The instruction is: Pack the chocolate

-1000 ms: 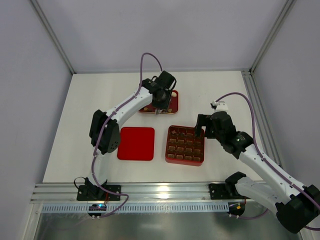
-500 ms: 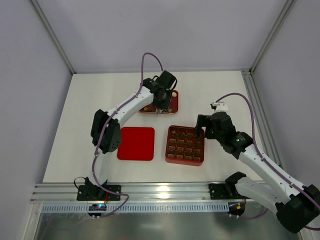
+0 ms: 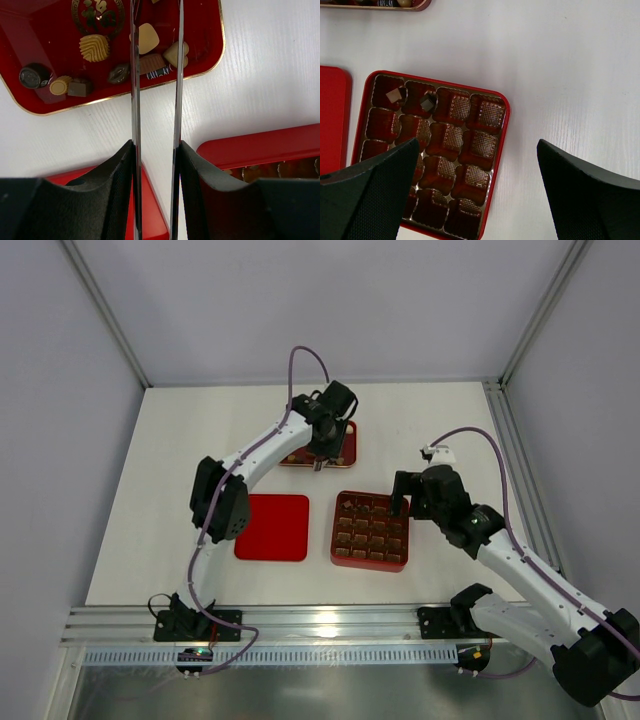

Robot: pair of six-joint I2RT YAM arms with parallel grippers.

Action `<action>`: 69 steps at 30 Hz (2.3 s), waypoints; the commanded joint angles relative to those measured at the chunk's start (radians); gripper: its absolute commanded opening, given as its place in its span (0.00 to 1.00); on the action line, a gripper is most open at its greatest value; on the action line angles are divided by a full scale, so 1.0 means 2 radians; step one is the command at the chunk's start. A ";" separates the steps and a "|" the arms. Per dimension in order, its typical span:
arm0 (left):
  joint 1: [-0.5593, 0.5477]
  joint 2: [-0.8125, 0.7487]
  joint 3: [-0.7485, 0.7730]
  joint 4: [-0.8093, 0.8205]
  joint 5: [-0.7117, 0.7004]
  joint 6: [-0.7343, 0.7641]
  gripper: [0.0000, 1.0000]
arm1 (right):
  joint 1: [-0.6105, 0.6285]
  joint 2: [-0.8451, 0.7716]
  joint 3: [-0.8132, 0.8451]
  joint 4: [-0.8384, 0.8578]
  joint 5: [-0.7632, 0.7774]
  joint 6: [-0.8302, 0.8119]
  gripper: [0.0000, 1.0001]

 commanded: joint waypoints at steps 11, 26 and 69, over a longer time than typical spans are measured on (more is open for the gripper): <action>-0.003 -0.004 0.022 -0.009 -0.005 0.003 0.37 | -0.001 -0.010 0.002 0.016 0.002 0.004 1.00; -0.003 -0.021 0.032 -0.028 -0.012 0.012 0.28 | -0.001 -0.008 0.009 0.013 0.001 0.003 1.00; 0.021 -0.045 0.042 -0.060 -0.084 0.031 0.41 | -0.001 0.012 0.004 0.033 -0.013 0.013 1.00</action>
